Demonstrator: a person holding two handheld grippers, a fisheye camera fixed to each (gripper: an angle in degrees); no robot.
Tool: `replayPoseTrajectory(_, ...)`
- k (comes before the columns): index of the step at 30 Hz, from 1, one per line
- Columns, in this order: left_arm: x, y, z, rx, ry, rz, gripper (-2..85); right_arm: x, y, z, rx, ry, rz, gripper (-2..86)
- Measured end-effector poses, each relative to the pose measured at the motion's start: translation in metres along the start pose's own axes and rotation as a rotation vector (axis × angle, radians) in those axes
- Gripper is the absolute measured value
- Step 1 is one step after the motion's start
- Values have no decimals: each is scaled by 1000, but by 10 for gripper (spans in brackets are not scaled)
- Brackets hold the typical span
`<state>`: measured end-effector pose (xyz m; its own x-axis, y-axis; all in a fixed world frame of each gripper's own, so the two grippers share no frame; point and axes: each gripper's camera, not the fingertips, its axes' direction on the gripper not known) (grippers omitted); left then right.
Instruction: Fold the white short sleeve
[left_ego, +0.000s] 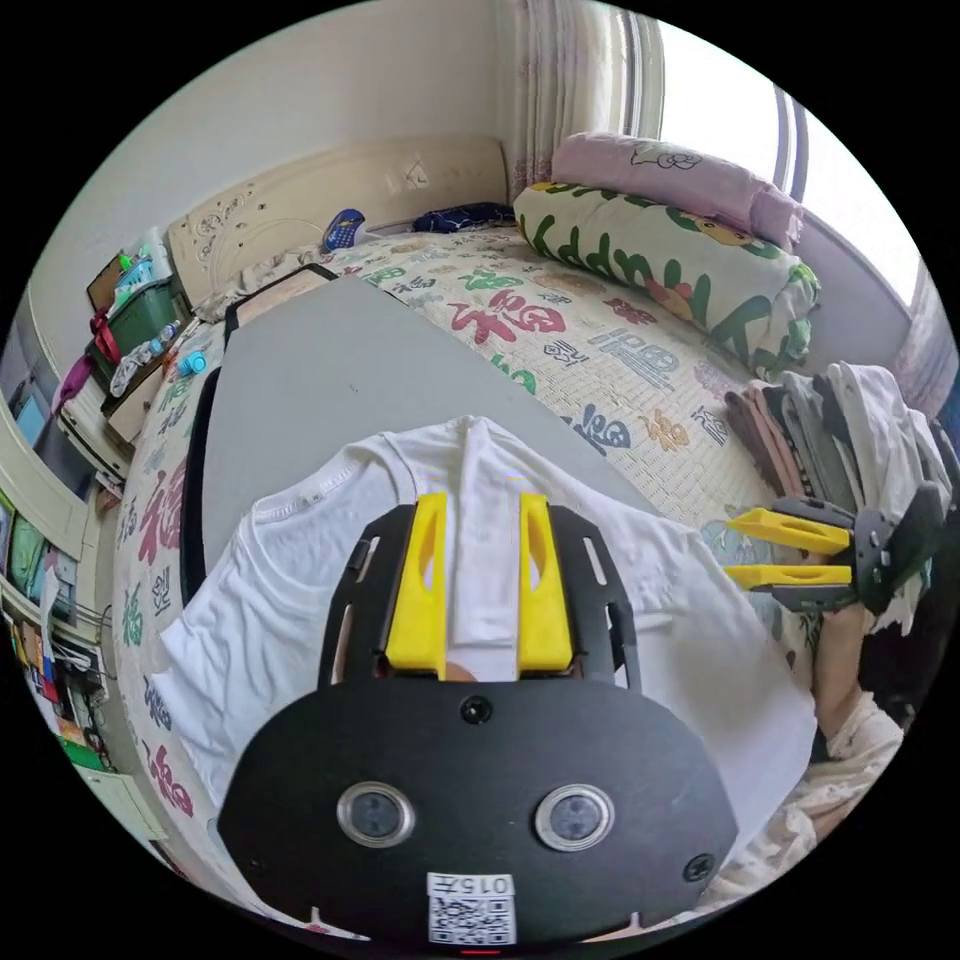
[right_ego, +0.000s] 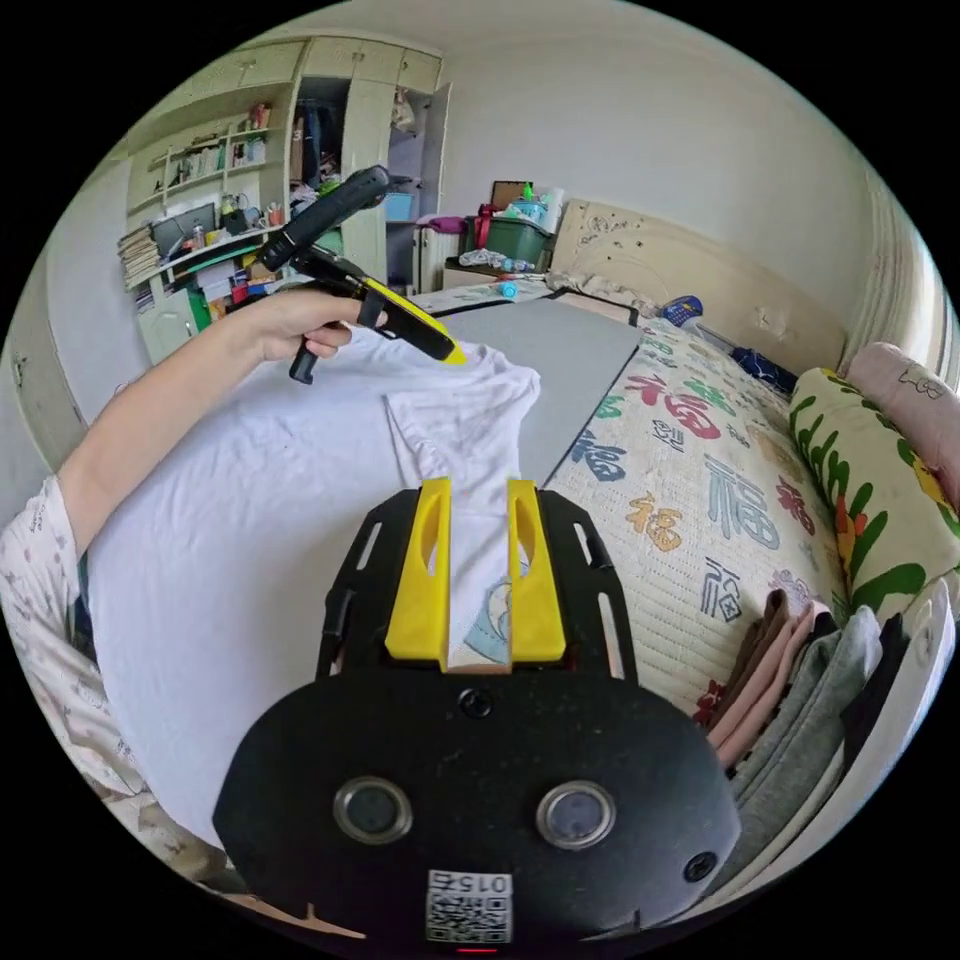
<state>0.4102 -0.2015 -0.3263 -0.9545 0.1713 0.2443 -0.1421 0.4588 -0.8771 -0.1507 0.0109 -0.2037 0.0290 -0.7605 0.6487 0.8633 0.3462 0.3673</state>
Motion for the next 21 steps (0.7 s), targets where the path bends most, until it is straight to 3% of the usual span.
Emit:
replayPoseTrajectory(4, 8, 42, 14, -27, 73, -18, 113, 0, 4, 15, 22, -21, -5, 84)
replayPoseTrajectory(10, 10, 70, 43, -40, 48, -76, 92, 20, 7, 41, -115, -16, -53, 70)
replayPoseTrajectory(12, 12, 75, 46, -35, 76, -96, 75, 32, 9, 38, -114, 23, -38, 10)
replayPoseTrajectory(21, 43, 82, 14, 47, 109, -82, 1, 81, 13, 0, -59, -4, -47, -1)
